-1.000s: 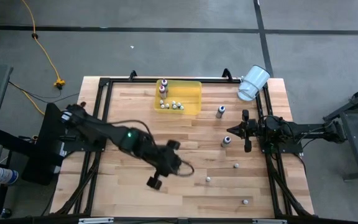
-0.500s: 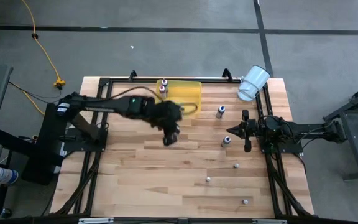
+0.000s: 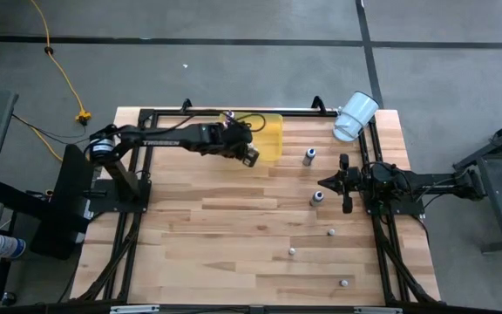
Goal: Pick & Place food coloring
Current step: Put the small violet food coloring into the yellow container
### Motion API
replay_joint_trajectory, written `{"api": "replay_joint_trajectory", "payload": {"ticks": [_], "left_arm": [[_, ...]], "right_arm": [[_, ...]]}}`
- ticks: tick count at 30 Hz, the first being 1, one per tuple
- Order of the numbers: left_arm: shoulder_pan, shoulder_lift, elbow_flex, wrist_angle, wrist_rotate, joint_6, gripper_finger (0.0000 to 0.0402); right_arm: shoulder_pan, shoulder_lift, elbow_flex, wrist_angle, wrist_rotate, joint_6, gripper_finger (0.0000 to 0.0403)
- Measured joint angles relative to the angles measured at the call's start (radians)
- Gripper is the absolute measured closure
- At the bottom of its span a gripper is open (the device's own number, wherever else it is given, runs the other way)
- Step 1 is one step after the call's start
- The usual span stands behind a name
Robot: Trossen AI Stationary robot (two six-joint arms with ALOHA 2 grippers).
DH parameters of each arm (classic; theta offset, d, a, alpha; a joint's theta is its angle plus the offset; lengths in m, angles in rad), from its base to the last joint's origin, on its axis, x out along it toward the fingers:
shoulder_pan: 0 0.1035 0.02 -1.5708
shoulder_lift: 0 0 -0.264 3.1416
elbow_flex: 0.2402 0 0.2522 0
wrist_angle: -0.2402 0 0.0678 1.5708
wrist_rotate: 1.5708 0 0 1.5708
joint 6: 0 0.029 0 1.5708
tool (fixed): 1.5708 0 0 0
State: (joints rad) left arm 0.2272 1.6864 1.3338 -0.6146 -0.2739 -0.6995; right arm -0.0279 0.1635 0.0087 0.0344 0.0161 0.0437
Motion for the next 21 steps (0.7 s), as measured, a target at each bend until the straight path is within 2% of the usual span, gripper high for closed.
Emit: {"api": "replay_joint_trajectory", "payload": {"ticks": [5, 11, 21], "left_arm": [[0.012, 0.020, -0.002, -0.003, -0.138, -0.013, 0.0360], [0.017, 0.036, -0.001, -0.002, -0.249, -0.013, 0.0360], [0.062, 0.097, -0.001, 0.013, -0.279, -0.016, 0.0360]], "right_arm": [[0.000, 0.000, 0.000, -0.001, -0.001, 0.000, 0.0402], [0.000, 0.000, 0.000, 0.000, -0.001, 0.000, 0.0402], [0.000, 0.000, 0.000, -0.001, -0.001, 0.000, 0.0402]]}}
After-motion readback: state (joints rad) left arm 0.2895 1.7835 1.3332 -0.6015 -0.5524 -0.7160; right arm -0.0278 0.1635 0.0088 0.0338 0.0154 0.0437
